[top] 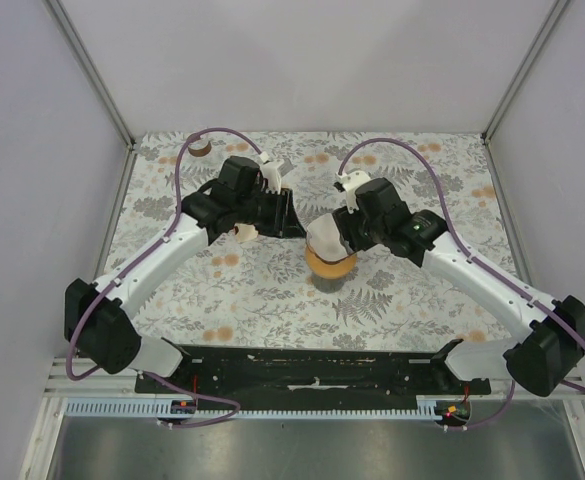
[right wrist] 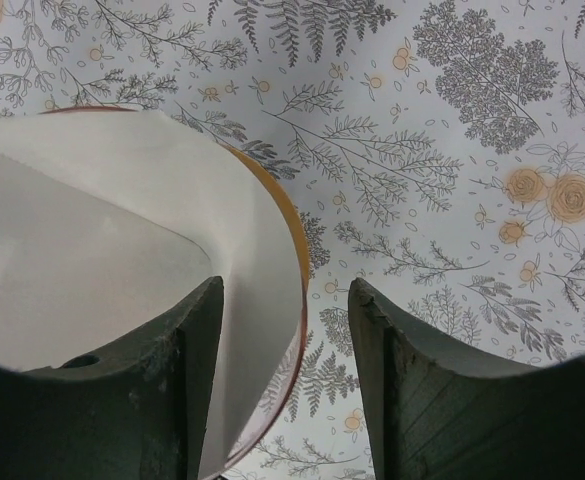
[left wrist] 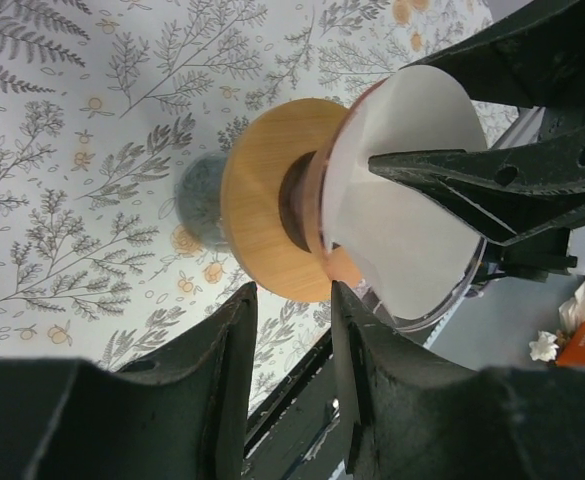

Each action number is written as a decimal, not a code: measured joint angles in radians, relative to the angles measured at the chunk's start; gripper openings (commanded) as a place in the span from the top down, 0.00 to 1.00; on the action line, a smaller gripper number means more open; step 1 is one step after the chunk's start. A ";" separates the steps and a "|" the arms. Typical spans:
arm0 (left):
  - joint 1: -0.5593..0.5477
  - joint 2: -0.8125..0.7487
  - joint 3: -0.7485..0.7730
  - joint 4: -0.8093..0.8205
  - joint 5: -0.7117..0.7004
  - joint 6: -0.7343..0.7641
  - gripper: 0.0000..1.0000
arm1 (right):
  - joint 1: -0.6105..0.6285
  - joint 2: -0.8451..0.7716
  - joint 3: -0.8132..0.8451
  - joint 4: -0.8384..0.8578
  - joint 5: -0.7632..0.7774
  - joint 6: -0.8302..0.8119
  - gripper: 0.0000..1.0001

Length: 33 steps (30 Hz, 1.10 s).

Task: Place the coffee filter in the dripper
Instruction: Place the coffee filter in the coffee server.

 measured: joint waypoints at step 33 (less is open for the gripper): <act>0.000 0.016 0.107 -0.071 -0.128 0.090 0.53 | -0.007 0.010 0.114 -0.027 -0.057 -0.078 0.29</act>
